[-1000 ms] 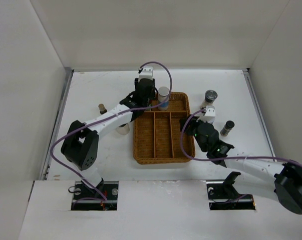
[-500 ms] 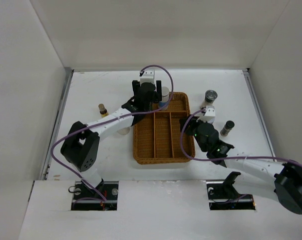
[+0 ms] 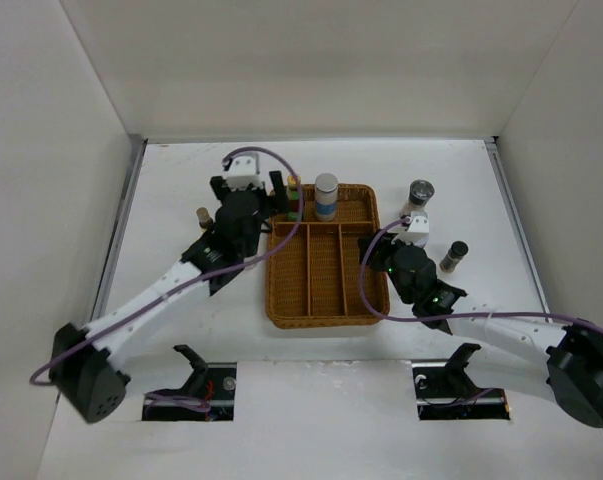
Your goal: Organize the condiment bottles
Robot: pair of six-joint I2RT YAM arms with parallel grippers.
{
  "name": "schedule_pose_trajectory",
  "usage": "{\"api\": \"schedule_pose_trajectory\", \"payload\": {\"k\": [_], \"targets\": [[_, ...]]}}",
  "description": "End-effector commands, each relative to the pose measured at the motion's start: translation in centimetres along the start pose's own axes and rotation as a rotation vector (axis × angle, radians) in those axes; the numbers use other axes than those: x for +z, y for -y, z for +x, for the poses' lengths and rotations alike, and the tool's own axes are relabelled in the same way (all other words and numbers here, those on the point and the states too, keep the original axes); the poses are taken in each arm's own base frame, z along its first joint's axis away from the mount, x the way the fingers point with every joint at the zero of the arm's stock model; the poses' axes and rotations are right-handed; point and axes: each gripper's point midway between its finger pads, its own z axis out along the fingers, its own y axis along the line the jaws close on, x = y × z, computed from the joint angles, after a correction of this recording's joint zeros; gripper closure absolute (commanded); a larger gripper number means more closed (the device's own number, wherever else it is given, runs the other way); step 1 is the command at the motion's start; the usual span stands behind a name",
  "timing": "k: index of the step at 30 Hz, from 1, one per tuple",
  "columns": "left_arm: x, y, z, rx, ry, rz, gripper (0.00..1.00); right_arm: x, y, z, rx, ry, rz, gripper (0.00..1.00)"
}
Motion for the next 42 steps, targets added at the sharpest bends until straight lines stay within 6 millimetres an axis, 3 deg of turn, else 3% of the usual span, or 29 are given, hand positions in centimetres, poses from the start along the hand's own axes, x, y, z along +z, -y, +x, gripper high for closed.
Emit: {"api": "schedule_pose_trajectory", "payload": {"k": [1, 4, 7, 11, 18, 24, 28, 33, 38, 42], "targets": [[-4.0, -3.5, 0.1, -0.010, -0.005, -0.054, 0.16, 0.1, -1.4, -2.2, 0.053, 0.064, -0.041, 0.41], [-7.0, -6.7, 4.4, -0.014, -0.107, -0.124, 0.16, 0.1, -1.3, -2.3, 0.056, 0.067, -0.038, 0.40], [-8.8, -8.7, 8.0, -0.035, -0.187, -0.163, 0.15, 0.2, -1.4, -2.1, 0.049, 0.060, -0.041, 0.38], [-8.4, -9.6, 11.4, -0.007, -0.272, -0.196, 0.14, 0.6, -1.4, -1.6, 0.043, 0.046, -0.035, 0.36], [-5.1, -9.0, 13.0, -0.001, -0.283, -0.199, 0.14, 0.6, -1.6, -1.5, 0.028, 0.042, -0.037, 0.34], [-3.3, -10.2, 14.2, 0.002, -0.307, -0.240, 0.20, 0.4, -1.7, -1.8, 0.039, 0.050, -0.045, 0.34], [-2.6, -10.1, 14.1, -0.001, -0.297, -0.226, 0.33, 0.5, -1.7, -1.5, 0.037, 0.044, -0.047, 0.34], [-2.8, -9.5, 12.7, -0.005, -0.266, -0.209, 0.60, 0.4, -1.8, -1.6, 0.036, 0.046, -0.050, 0.34], [-5.3, -8.4, 7.1, -0.017, -0.157, -0.178, 0.69, 0.2, -1.7, -1.9, 0.040, 0.058, -0.048, 0.34], [-7.2, -5.8, 3.3, -0.036, -0.096, -0.097, 0.70, 0.3, -1.7, -2.0, 0.036, 0.058, -0.046, 0.34]]}}
